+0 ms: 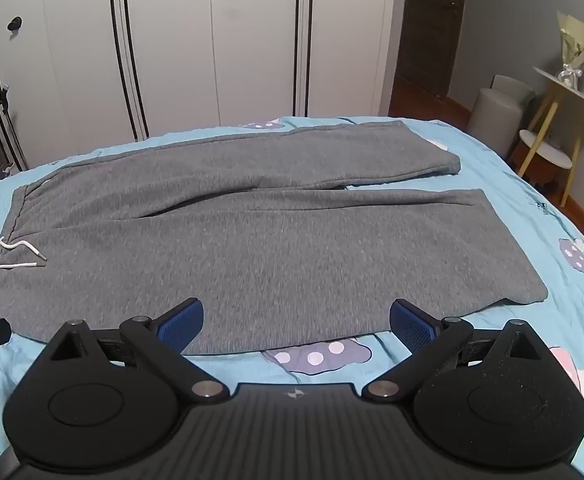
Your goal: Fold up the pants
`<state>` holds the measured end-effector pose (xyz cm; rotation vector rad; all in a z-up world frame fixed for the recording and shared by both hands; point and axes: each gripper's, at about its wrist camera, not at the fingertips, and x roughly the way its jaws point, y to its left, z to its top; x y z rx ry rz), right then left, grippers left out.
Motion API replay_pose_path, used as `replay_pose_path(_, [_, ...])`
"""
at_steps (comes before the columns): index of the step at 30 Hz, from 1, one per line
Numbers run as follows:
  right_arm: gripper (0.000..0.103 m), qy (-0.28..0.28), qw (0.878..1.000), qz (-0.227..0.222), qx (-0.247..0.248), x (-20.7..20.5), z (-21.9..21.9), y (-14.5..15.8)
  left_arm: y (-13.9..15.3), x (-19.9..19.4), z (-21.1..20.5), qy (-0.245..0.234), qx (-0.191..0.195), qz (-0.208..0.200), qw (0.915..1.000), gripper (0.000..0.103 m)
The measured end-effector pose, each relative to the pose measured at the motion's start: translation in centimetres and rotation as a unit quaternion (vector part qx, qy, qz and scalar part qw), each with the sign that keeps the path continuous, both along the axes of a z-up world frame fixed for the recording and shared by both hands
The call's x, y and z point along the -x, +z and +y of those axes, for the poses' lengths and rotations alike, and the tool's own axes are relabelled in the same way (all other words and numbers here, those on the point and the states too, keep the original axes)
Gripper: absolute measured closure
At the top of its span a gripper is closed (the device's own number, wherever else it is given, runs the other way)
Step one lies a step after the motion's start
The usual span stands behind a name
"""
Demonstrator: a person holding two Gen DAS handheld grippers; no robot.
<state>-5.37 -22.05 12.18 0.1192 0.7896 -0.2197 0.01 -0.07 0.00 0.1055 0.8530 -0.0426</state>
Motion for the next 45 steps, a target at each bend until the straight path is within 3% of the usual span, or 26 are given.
replay_pose_path(45, [0.003, -0.005, 1.0, -0.002, 0.004, -0.19, -0.08, -0.1, -0.5, -0.16, 0.24, 0.004, 0.005, 0.002, 1.0, 0.0])
